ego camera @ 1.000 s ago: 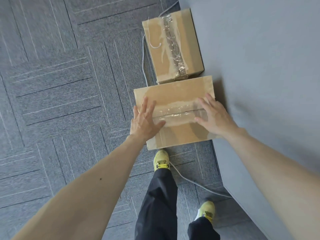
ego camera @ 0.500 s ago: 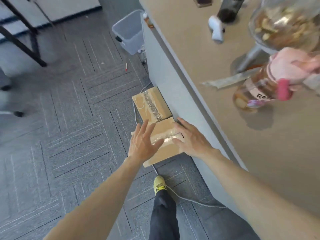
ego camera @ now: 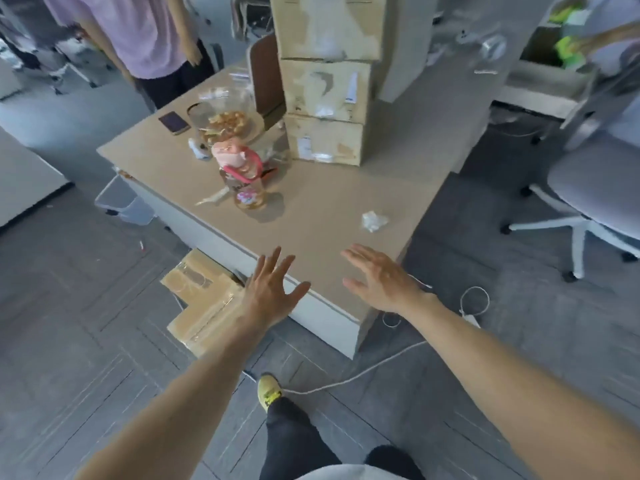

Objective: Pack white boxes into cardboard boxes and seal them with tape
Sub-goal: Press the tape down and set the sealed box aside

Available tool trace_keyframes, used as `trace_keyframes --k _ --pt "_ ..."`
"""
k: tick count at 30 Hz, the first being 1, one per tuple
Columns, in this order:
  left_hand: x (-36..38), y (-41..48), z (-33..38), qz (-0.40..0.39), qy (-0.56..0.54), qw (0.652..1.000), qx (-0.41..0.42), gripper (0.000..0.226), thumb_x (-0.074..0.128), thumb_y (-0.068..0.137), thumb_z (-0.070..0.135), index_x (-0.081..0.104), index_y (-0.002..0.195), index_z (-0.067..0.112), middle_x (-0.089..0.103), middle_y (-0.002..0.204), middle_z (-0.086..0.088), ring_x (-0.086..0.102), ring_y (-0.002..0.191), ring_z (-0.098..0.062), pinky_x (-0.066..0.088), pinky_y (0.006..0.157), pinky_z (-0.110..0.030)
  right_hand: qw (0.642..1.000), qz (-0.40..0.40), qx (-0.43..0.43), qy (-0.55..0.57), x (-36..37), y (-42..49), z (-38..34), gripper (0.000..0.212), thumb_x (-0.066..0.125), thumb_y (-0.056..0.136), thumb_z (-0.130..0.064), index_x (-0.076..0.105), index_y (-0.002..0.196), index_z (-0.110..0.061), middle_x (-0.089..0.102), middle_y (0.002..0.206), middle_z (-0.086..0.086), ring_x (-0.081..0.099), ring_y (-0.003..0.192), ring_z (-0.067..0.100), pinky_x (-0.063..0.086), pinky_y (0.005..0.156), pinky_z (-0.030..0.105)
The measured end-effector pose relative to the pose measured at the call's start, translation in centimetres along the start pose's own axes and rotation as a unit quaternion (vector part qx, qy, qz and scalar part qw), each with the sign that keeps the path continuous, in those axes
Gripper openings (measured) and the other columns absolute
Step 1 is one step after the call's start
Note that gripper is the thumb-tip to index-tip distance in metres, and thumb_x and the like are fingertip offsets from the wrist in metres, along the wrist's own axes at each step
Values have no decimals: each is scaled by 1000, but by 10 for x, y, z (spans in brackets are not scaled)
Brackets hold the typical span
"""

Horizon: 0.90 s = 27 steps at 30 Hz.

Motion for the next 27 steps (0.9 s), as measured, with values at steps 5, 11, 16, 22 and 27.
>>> trace_keyframes --k 5,11,16,22,27 --pt "13 -9 120 -51 40 993 97 73 48 91 68 31 153 33 12 166 4 12 152 -27 25 119 -53 989 81 124 26 -60 -121 85 61 52 94 -46 37 149 -23 34 156 2 38 139 26 34 112 41" --pt "26 8 219 -49 61 980 182 72 54 92 60 30 153 31 15 165 1 17 150 -24 30 116 -50 971 122 200 38 -99 -198 143 58 56 95 -42 40 148 -25 34 156 -1 36 140 19 29 114 34" --pt "46 39 272 -53 58 977 197 72 57 90 59 32 152 31 19 164 1 20 149 -25 29 115 -47 966 130 222 39 -127 -206 186 57 53 96 -43 37 149 -28 30 157 -4 35 141 17 31 109 33" --pt "82 102 326 -54 20 979 195 73 57 90 60 33 151 30 25 161 -1 27 146 -22 34 113 -46 969 92 227 12 -168 -176 249 58 49 98 -45 33 151 -29 26 159 -6 36 140 17 34 109 38" --pt "95 166 370 -68 -9 982 174 72 58 91 55 29 153 30 20 163 0 22 148 -21 32 115 -45 972 67 227 -13 -215 -134 306 59 49 98 -45 32 151 -27 28 158 -5 38 139 18 35 107 37"
Point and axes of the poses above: each hand's wrist, its own y-axis towards the middle knuckle, its own x-axis out of the palm, z = x × y, the point moved 1 cm from there along y, towards the middle knuckle
